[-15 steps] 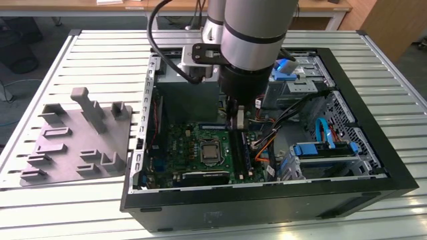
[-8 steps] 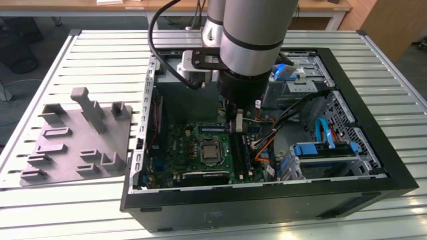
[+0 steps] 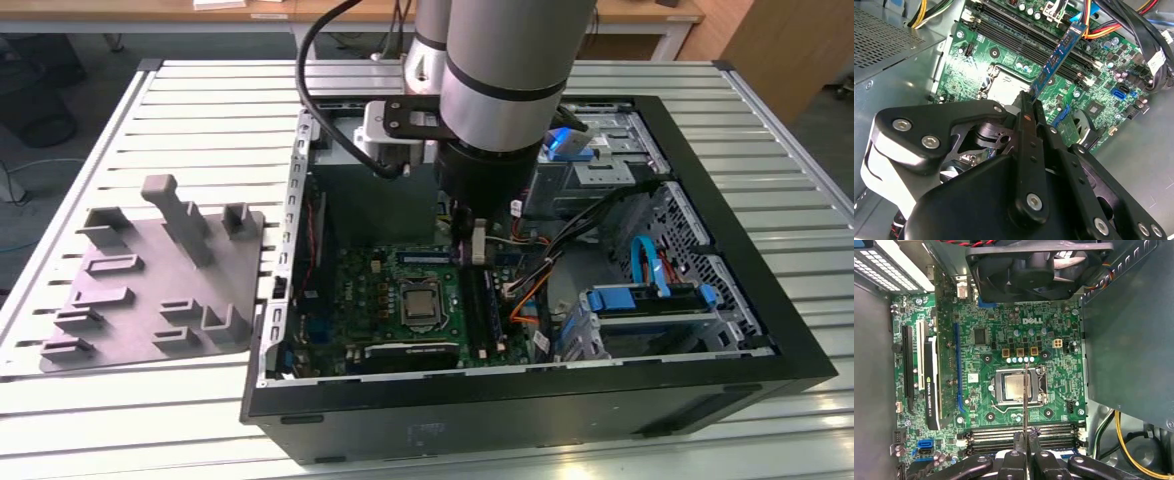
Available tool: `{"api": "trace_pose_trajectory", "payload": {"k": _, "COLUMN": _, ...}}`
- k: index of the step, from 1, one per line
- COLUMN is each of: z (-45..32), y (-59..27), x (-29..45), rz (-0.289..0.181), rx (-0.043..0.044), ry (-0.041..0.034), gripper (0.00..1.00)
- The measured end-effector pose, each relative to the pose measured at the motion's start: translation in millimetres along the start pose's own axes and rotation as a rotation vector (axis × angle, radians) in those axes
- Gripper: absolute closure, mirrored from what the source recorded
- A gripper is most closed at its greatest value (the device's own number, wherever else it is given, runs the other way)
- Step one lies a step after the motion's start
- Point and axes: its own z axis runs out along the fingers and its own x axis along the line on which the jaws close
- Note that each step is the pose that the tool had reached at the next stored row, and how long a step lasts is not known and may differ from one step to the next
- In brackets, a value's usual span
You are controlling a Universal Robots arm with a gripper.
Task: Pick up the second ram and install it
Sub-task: 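Pick up the second ram and move it above second insertion slot, then insert the second ram into the second slot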
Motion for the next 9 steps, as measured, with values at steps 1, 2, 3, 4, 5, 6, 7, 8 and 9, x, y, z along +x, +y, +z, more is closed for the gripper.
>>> {"api": "trace_pose_trajectory", "payload": {"k": 1, "z": 0.0, "y": 0.0, "x": 0.0, "rz": 0.000, "rx": 0.0000, "ry": 0.0001, "gripper": 0.86}}
{"api": "trace_pose_trajectory", "payload": {"k": 2, "z": 0.0, "y": 0.0, "x": 0.0, "rz": 0.000, "rx": 0.0000, "ry": 0.0000, "gripper": 0.86}}
{"api": "trace_pose_trajectory", "payload": {"k": 3, "z": 0.0, "y": 0.0, "x": 0.0, "rz": 0.000, "rx": 0.0000, "ry": 0.0000, "gripper": 0.86}}
{"api": "trace_pose_trajectory", "payload": {"k": 4, "z": 0.0, "y": 0.0, "x": 0.0, "rz": 0.000, "rx": 0.0000, "ry": 0.0001, "gripper": 0.86}}
{"api": "trace_pose_trajectory", "payload": {"k": 5, "z": 0.0, "y": 0.0, "x": 0.0, "rz": 0.000, "rx": 0.0000, "ry": 0.0001, "gripper": 0.86}}
{"api": "trace_pose_trajectory", "payload": {"k": 6, "z": 0.0, "y": 0.0, "x": 0.0, "rz": 0.000, "rx": 0.0001, "ry": 0.0001, "gripper": 0.86}}
{"api": "trace_pose_trajectory", "payload": {"k": 7, "z": 0.0, "y": 0.0, "x": 0.0, "rz": 0.004, "rx": 0.0002, "ry": 0.0000, "gripper": 0.86}}
{"api": "trace_pose_trajectory", "payload": {"k": 8, "z": 0.0, "y": 0.0, "x": 0.0, "rz": 0.012, "rx": 0.0005, "ry": -0.0004, "gripper": 0.86}}
{"api": "trace_pose_trajectory", "payload": {"k": 9, "z": 0.0, "y": 0.0, "x": 0.0, "rz": 0.025, "rx": 0.0011, "ry": -0.0008, "gripper": 0.86}}
